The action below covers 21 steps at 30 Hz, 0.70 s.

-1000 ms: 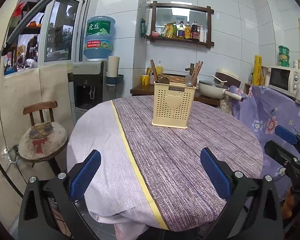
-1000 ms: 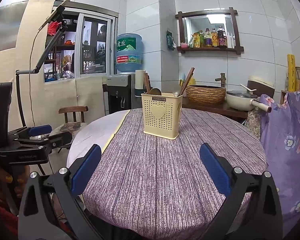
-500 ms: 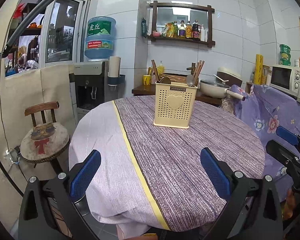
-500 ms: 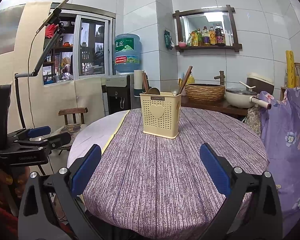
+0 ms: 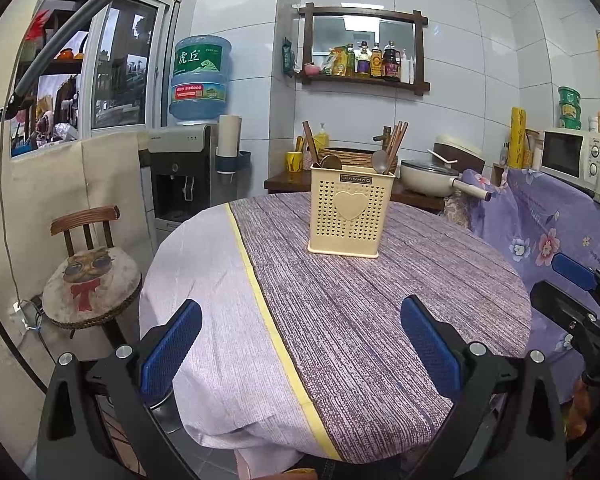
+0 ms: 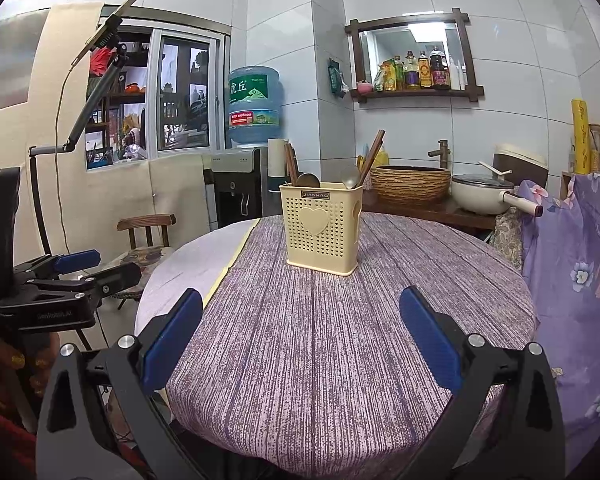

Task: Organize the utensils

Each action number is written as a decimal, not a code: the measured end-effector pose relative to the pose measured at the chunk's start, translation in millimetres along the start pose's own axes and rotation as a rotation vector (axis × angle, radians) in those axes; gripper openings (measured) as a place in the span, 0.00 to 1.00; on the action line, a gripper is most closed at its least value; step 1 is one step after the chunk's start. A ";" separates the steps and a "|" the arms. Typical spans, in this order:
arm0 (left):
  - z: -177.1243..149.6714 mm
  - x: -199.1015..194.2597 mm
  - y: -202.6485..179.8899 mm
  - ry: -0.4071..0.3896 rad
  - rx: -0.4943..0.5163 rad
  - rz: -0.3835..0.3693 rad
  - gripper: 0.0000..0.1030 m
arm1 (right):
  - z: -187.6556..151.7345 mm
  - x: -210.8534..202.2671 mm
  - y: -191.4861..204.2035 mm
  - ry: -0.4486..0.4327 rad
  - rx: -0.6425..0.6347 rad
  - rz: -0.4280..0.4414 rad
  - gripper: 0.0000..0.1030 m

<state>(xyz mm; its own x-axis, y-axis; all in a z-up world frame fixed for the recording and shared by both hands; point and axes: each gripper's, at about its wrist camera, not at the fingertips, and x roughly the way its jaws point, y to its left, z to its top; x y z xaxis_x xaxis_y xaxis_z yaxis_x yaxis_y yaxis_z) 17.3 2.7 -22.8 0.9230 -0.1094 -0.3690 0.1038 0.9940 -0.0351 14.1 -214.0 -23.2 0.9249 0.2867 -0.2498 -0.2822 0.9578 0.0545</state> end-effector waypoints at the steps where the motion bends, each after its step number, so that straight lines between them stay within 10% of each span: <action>1: 0.0 0.2 0.0 0.000 0.001 0.000 0.95 | -0.2 0.3 -0.1 0.001 0.000 0.000 0.95; 21: -1.6 0.9 1.1 0.000 -0.004 -0.002 0.95 | -1.2 1.5 -0.7 0.008 0.002 0.001 0.95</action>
<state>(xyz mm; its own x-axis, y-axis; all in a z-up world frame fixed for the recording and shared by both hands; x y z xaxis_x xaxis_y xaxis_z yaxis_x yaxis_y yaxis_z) 17.6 3.7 -24.6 0.9228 -0.1118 -0.3686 0.1046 0.9937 -0.0396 15.3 -214.2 -24.7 0.9225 0.2874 -0.2576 -0.2824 0.9576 0.0570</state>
